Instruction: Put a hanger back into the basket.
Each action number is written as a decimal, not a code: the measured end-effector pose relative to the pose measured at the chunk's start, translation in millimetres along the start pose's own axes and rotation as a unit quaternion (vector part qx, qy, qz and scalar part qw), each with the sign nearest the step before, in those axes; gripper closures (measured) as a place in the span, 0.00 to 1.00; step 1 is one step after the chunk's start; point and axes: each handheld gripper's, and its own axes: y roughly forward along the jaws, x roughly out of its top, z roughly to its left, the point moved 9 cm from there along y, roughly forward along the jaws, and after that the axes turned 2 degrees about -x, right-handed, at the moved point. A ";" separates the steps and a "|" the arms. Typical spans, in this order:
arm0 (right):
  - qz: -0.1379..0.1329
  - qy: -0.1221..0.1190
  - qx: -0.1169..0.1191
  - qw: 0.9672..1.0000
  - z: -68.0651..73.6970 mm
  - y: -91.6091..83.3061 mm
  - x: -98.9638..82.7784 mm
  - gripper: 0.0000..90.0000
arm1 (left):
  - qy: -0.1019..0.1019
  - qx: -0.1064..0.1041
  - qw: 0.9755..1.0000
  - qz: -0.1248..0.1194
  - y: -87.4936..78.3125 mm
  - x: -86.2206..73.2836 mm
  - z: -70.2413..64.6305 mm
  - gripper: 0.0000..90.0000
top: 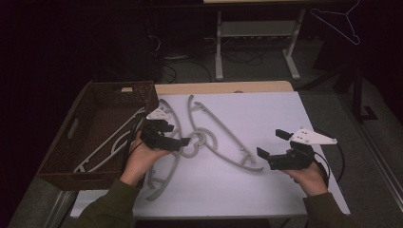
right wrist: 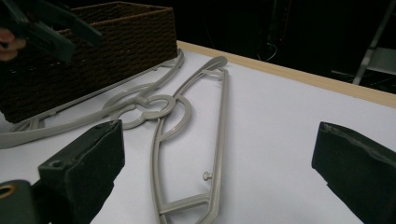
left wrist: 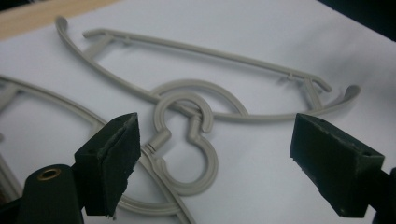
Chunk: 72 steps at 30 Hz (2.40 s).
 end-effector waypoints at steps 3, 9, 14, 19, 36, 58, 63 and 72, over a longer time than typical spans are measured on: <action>0.001 -0.002 0.000 1.000 -0.1 0.5 -0.3 0.02 | -0.007 0.003 1.000 0.012 8.6 -10.7 0.8 0.18; 0.002 0.000 -0.001 1.000 0.0 0.9 -0.7 0.02 | -0.015 0.018 0.999 0.035 19.8 -26.2 1.9 0.18; 0.002 -0.001 0.000 1.000 0.3 0.6 -0.8 0.02 | -0.024 0.029 0.998 0.051 27.4 -38.8 4.5 0.20; 0.003 -0.001 0.001 1.000 0.2 0.3 -0.8 0.02 | -0.026 0.045 0.996 0.069 35.1 -53.3 7.7 0.22; 0.003 -0.002 0.000 1.000 0.1 1.8 -1.1 0.02 | -0.043 0.089 0.993 0.057 62.0 -43.1 40.8 0.37; 0.003 -0.002 0.003 1.000 -0.5 1.6 -1.2 0.02 | -0.036 0.118 0.989 0.079 77.4 -45.1 55.8 0.64; 0.002 -0.002 0.003 1.000 -0.7 1.6 -1.1 0.02 | -0.049 0.106 0.991 0.069 75.4 -43.0 55.6 0.74; 0.002 -0.002 0.003 1.000 -0.1 1.2 -0.9 0.02 | -0.043 0.100 0.992 0.067 71.8 -39.6 50.3 0.86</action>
